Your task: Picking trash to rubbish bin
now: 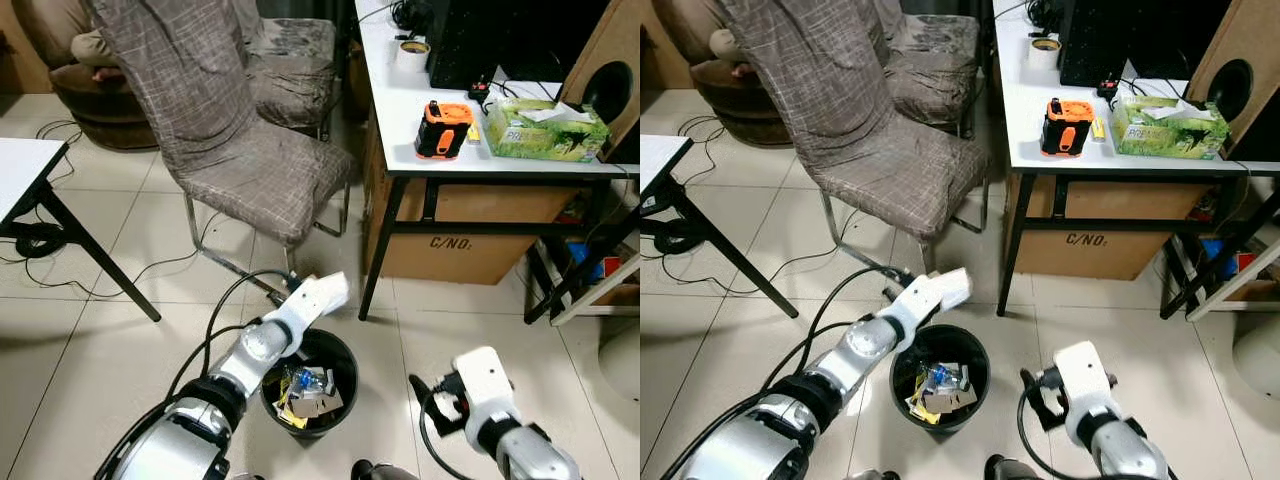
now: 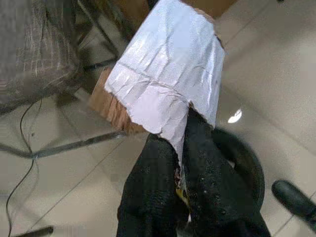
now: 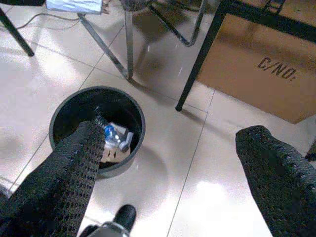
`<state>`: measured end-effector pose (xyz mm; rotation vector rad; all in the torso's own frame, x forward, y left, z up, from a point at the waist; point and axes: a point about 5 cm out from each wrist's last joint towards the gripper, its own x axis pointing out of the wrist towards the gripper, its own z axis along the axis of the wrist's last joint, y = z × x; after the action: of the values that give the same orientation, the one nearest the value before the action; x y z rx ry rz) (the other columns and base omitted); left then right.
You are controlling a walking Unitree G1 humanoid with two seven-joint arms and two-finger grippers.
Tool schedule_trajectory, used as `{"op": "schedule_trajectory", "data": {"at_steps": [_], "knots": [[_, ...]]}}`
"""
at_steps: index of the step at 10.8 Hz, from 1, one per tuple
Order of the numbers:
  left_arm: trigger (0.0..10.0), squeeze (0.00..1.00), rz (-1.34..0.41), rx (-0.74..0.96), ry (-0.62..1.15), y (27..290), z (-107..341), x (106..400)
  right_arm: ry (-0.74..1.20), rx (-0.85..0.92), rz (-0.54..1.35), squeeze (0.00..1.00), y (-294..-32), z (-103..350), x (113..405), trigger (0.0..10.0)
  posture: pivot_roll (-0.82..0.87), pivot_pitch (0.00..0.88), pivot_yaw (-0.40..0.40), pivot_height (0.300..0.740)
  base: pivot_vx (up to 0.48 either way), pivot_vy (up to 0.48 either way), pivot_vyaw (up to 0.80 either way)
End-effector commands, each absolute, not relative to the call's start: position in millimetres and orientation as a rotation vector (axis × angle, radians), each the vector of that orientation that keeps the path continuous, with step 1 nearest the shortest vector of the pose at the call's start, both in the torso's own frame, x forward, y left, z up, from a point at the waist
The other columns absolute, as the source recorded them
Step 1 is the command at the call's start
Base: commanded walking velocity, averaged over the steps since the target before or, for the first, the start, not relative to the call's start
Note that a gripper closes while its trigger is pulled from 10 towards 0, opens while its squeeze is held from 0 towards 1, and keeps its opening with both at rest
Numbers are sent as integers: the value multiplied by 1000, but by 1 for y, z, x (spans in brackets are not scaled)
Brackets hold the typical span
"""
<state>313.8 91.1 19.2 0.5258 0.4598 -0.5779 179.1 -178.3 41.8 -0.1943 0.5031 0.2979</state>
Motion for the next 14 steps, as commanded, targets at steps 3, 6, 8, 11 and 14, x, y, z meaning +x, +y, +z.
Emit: {"op": "schedule_trajectory", "data": {"at_steps": [3, 6, 8, 11, 14], "knots": [[10000, 1000, -577, 558, 451, 93, 20, 316, 509, -187, 283, 0, -184, 44, 178, 10000, -213, 128, 8, 740, 0, 0, 0], [10000, 1000, -581, 483, 429, 85, 23, 317, 497, -195, 272, 0, -185, 47, 180, 10000, -215, 125, 4, 740, 0, 0, 0], [10000, 953, -578, 313, 430, 79, 26, 317, 480, -158, 206, 0, -188, 47, 185, 10000, -198, 111, 6, 740, 0, 0, 0], [10000, 0, -307, 54, 529, 128, -1, 296, 511, -42, -69, 0, -188, 26, 221, 10000, -138, 63, 24, 740, 0, 0, 0], [10000, 0, -220, 141, 809, 165, -44, 248, 762, 44, -59, 0, -177, -31, 224, 10000, -63, 30, 1, 740, 0, 0, 0]]}}
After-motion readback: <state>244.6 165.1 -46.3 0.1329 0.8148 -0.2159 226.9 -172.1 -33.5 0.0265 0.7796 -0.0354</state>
